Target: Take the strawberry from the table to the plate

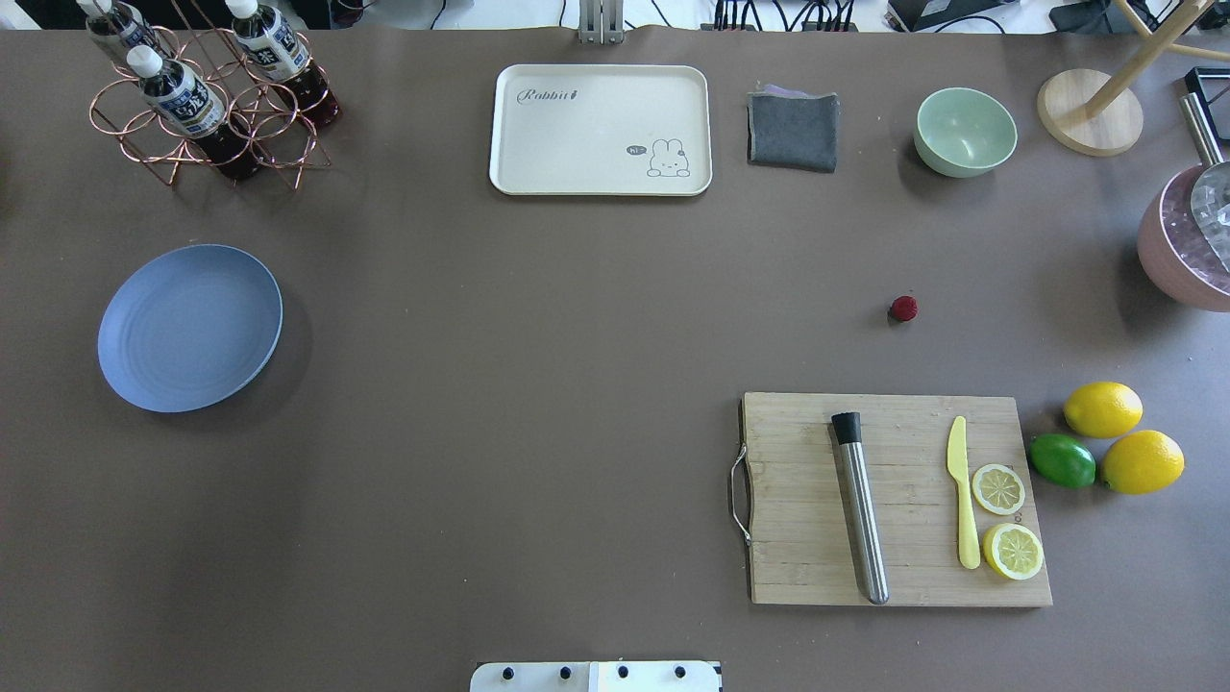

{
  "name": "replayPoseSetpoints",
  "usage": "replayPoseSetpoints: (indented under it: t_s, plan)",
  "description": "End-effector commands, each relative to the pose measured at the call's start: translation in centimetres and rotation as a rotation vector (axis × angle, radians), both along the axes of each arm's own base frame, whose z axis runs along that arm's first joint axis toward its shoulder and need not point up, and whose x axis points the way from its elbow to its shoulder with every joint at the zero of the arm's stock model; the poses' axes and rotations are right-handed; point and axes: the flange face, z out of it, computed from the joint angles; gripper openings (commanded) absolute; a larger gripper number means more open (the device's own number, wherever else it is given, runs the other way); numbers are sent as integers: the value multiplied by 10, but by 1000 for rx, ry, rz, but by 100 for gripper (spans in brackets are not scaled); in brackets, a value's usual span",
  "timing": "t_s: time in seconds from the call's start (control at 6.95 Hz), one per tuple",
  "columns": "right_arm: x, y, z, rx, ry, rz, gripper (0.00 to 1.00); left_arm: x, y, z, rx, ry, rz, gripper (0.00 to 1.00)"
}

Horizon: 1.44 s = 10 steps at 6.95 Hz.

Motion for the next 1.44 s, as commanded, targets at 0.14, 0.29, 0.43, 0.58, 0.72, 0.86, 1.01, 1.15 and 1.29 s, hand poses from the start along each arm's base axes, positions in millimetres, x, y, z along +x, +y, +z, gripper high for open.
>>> replayPoseSetpoints:
  t_s: [0.14, 0.29, 0.43, 0.58, 0.72, 0.86, 1.01, 1.15, 1.29]
  plan:
    - [0, 1, 4, -8, 0, 1, 100, -1, 1, 1, -3, 0, -2, 98]
    - [0, 0, -1, 1, -2, 1, 100, 0, 1, 4, -9, 0, -1, 98]
    - [0, -1, -2, 2, -2, 2, 100, 0, 1, 7, -14, 1, -1, 98]
    - [0, -1, -2, 2, -3, 2, 100, 0, 2, 7, -17, 3, -2, 98]
    - [0, -1, -2, 2, -5, 1, 100, 1, -1, 12, -27, 3, -3, 98]
    - [0, 0, -1, -1, -5, 2, 100, 0, -2, 9, -21, 2, -5, 98]
    - [0, 0, 0, -2, -5, 2, 100, 0, -2, 8, -20, 2, -5, 98]
    - [0, -1, -2, 1, -3, 3, 100, 0, -2, 10, -23, 2, -5, 98]
    - [0, -3, -2, 1, -2, 4, 100, 0, -2, 10, -23, 2, -5, 98]
